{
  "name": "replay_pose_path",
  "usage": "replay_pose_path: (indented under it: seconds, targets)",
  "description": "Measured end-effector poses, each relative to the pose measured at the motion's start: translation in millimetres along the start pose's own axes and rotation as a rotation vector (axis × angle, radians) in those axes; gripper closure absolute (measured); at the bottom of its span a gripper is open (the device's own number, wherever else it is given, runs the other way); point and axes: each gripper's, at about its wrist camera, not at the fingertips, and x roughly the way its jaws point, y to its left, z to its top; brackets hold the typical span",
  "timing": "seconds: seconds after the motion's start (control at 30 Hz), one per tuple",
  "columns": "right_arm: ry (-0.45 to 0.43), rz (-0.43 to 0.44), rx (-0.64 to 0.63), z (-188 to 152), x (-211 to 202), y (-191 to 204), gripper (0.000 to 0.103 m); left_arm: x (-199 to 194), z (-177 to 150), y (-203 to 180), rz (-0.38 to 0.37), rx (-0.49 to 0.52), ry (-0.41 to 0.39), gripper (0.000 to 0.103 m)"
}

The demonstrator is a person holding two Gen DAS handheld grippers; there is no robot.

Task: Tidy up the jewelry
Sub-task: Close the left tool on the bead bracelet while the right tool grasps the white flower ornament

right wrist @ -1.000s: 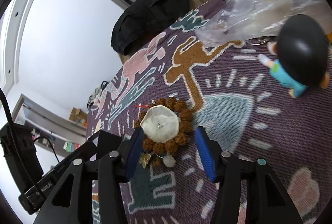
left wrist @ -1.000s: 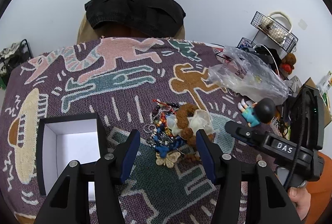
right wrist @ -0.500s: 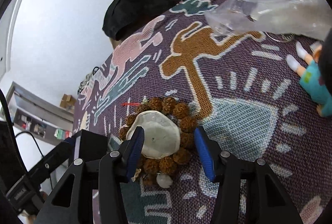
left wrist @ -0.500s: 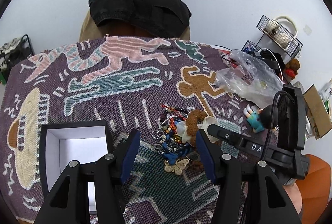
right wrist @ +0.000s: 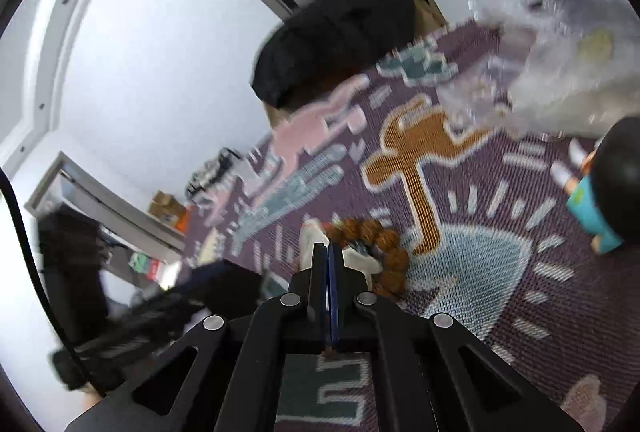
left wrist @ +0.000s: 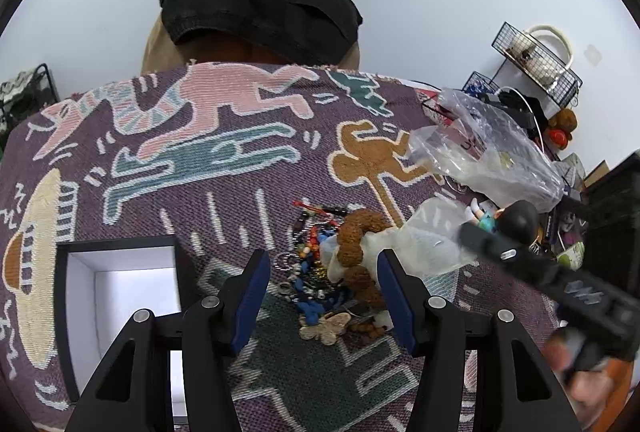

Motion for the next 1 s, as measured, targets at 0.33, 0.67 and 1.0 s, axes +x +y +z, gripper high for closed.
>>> replay_pose_path:
  seconds: [0.33, 0.67, 1.0]
  targets:
    - [-0.128, 0.018, -0.019, 7, -65, 11, 0.101, 23, 2, -25, -0.020, 0.040, 0.039, 0.046]
    - [-0.190, -0.021, 0.009, 2, -98, -7, 0.101, 64, -8, -31, 0.083, 0.071, 0.124, 0.082]
    - [-0.196, -0.021, 0.012, -3, -98, -7, 0.101, 25, 3, -40, 0.048, 0.102, 0.019, 0.083]
